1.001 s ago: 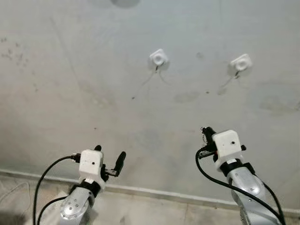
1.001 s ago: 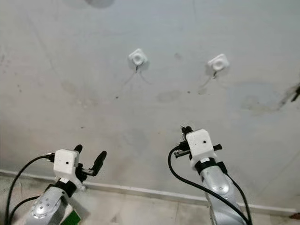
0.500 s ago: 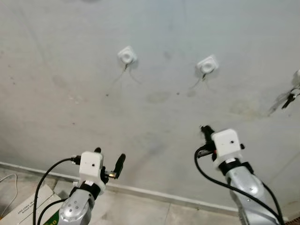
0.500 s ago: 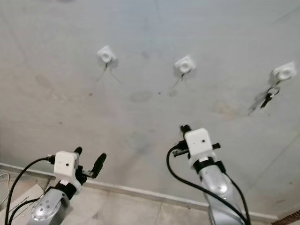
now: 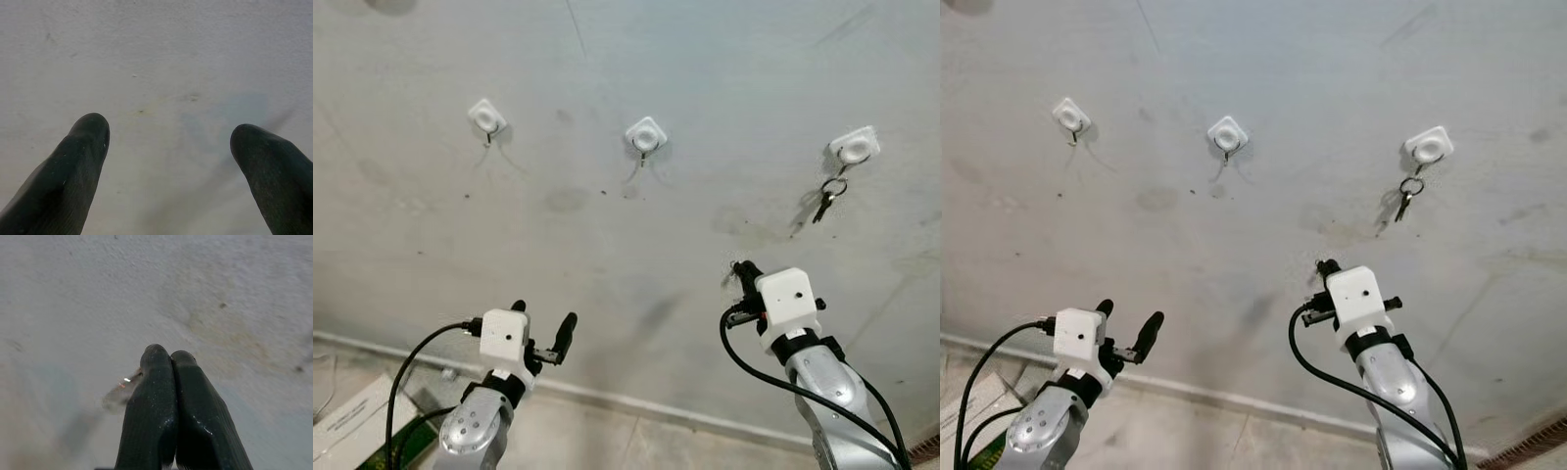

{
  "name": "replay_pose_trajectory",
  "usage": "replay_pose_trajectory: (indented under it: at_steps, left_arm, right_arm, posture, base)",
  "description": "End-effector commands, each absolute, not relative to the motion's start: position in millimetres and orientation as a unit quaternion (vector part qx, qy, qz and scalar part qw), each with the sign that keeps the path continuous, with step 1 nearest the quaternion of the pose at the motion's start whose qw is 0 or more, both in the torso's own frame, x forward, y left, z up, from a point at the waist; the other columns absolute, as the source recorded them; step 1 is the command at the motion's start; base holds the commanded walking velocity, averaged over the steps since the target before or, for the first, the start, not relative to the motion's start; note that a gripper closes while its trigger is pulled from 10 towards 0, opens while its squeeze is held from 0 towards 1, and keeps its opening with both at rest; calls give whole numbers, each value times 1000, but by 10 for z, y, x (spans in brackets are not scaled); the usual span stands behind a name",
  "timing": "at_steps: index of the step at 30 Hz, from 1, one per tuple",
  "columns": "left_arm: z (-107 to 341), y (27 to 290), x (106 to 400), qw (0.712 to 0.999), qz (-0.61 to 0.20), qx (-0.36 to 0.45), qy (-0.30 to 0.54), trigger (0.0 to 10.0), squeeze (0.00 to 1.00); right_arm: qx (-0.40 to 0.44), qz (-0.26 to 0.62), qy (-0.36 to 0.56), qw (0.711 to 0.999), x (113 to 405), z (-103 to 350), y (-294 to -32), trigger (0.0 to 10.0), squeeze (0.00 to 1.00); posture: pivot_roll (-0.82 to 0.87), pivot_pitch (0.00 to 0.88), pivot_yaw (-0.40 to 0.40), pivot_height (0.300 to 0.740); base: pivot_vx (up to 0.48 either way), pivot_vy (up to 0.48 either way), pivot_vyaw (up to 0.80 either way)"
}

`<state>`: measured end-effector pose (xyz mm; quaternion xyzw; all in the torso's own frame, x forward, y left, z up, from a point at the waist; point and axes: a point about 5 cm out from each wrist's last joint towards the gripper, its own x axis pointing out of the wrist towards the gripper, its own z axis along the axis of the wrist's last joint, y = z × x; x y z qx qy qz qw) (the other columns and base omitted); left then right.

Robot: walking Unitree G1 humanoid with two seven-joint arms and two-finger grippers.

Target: Hang keys on a hook

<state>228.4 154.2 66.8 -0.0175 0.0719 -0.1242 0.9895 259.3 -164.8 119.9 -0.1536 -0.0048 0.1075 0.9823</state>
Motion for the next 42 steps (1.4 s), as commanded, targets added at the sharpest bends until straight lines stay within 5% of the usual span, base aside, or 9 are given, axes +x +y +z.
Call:
replay_pose_trajectory:
  at_steps: [1,10,20,42]
  left_arm:
    - [742,1557,2318,989,-136,-9,57,10000,0]
    - [912,1469,2389,987,-160,6,21,10000,0]
    - [981,1200,2332,961,-276,-23,19,10000,0]
    - [952,1129,2314,955,-293,-18,29,10000,0]
  right_arm:
    - [-152,113,-17,982,2620,1250,-1604,10000,0]
    - [-141,131,-39,981,2726,1371,-1483,10000,0]
    - [-116,196,-65,971,2767,1531,-1224,10000,0]
    - [-57,338,-113,933,3024,2027,-904,10000,0]
  posture:
    - [-8,0,53,740]
    - [-6,0,56,740]
    - [7,0,56,740]
    - [11,0,63,740]
  base:
    - [0,0,0]
    - [0,0,0]
    - [0,0,0]
    - [0,0,0]
